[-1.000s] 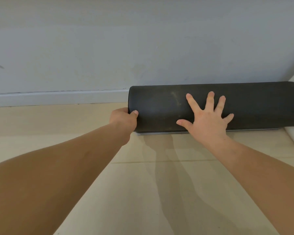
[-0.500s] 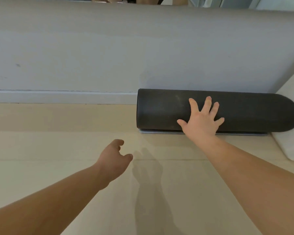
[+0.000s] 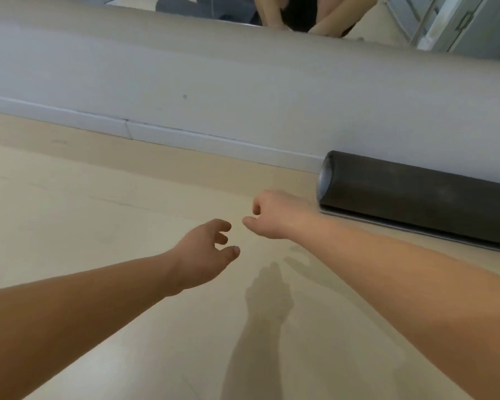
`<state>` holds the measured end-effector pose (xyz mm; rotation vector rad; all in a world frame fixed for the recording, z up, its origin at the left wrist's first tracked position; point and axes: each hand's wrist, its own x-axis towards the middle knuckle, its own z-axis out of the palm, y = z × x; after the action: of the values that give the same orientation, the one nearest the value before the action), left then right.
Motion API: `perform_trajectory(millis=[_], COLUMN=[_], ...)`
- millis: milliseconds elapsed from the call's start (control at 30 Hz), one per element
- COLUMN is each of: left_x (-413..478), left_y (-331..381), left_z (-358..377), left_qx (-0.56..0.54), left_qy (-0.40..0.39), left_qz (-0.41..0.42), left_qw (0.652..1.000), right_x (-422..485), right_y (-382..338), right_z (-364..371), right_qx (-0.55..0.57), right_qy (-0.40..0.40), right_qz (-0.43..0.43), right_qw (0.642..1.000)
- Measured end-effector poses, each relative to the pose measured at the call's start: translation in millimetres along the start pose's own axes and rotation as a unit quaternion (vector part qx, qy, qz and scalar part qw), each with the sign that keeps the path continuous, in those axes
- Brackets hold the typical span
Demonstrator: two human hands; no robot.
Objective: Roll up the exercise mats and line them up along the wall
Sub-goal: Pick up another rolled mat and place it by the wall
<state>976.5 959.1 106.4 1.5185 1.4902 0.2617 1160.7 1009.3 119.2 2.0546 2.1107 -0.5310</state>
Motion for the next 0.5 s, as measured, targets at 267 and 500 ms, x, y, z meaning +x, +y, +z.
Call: perform_trajectory(millis=[267, 500], left_x=[-135.9, -260.6], left_y=[-165.8, -322.9], left_z=[-162.8, -209.5], left_qx=[-0.033, -0.166], left_qy=[0.107, 0.291], left_qz=[-0.079, -0.187], left_qw=[0.991, 0.924], right_x=[-25.4, -58.5], right_y=[-227.6, -451.6], right_z=[-0.1, 65.6], right_qx=[-0.074, -0.087], right_qy=[-0.083, -0.133], right_qz=[-0.157, -0.298], right_qw=[0.981, 0.941])
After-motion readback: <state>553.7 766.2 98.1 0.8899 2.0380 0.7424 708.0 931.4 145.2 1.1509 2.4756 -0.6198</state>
